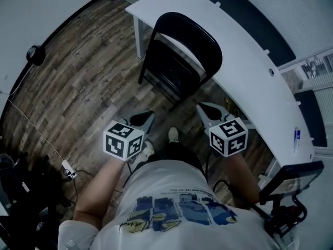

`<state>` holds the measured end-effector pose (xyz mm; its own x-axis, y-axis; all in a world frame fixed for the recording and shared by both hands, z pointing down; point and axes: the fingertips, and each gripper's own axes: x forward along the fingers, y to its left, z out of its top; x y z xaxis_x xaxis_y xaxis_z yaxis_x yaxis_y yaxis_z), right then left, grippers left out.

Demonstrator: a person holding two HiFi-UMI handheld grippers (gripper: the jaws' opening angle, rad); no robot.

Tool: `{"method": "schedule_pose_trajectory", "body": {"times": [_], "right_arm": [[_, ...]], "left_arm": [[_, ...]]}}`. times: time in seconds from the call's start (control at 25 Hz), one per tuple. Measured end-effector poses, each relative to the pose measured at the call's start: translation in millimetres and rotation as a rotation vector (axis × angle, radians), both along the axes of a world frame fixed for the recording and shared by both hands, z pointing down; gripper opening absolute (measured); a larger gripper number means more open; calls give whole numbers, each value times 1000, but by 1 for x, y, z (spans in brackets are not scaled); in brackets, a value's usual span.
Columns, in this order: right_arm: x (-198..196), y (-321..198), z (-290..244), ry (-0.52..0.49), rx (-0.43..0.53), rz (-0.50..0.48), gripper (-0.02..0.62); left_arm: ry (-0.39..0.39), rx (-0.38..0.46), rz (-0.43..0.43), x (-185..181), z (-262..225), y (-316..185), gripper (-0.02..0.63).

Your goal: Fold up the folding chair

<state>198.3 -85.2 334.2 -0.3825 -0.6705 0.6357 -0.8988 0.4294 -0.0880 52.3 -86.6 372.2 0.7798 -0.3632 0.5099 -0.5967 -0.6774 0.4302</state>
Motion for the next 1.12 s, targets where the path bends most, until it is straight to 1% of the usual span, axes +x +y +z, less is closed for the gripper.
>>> {"method": "schedule_pose_trajectory", "body": {"times": [0.12, 0.28, 0.44, 0.52, 0.68, 0.8, 0.92, 1.04, 1.12], "right_arm": [[-5, 11, 3, -3, -7, -24, 2], [-7, 29, 4, -12, 5, -60, 2], [-12, 62, -12, -6, 18, -109, 2], [-12, 78, -20, -14, 27, -142, 2], [10, 114, -22, -32, 32, -163, 2], [30, 136, -22, -43, 41, -169, 2], [47, 160, -19, -58, 43, -186, 2], [57, 188, -19, -80, 46, -216, 2], [59, 210, -22, -91, 51, -228, 2]], "left_arm": [[-11, 3, 15, 1, -2, 13, 6], [-19, 19, 2, 2, -7, 31, 6], [-18, 30, -10, 5, -22, 63, 6], [-12, 41, -14, 12, -31, 78, 6], [46, 52, -1, 44, -47, 113, 6], [28, 72, -3, 65, -51, 136, 6], [11, 78, -25, 83, -53, 158, 6], [-2, 77, -56, 93, -56, 187, 6], [-8, 78, -73, 94, -61, 211, 6]]}}
